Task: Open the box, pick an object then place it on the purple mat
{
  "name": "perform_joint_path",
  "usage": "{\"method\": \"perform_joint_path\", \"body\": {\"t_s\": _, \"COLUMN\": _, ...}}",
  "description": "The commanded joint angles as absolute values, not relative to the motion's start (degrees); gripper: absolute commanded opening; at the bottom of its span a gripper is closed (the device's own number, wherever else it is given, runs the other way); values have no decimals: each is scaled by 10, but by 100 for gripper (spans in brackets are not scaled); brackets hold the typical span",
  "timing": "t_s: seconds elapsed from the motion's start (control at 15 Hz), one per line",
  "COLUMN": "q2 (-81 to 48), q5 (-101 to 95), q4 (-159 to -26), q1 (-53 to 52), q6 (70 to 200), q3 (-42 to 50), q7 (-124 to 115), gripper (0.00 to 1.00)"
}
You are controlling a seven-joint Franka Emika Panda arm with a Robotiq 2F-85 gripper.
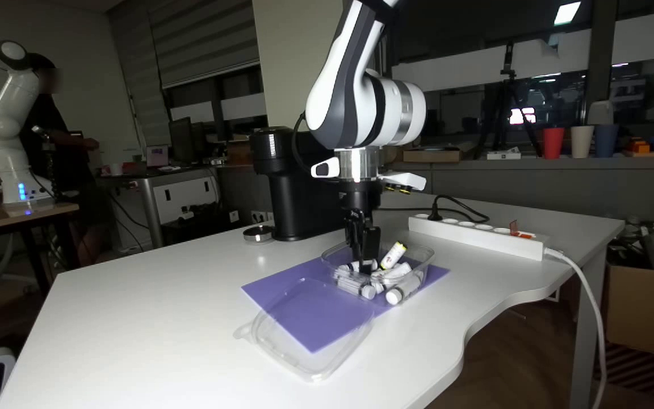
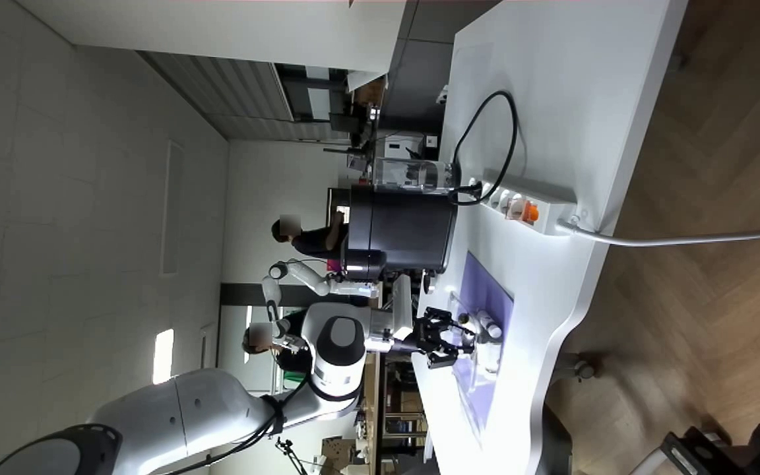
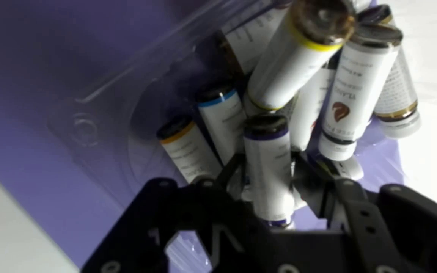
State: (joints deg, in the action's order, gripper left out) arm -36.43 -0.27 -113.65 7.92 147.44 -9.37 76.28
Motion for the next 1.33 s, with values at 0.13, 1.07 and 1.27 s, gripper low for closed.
{"method": "perform_joint_path", "body": {"t_s": 0.13, "q2": -355, "q5": 2, "q4": -1138, "q1": 74, "q6": 1464, "q3": -95, "q7": 740, "gripper": 8}}
{"method": "perform_joint_path", "body": {"t_s": 1.07, "q2": -355, "q5": -14, "q4": -1007, "q1": 10, "q6": 1373, "q3": -84, "q7": 630, "gripper": 8}}
{"method": "perform_joint_path", "body": {"t_s": 1.27, "q2": -388, "q5": -19, "q4": -983, "q1": -1, "q6": 1418, "q3": -90, "q7": 642, "gripper": 8}}
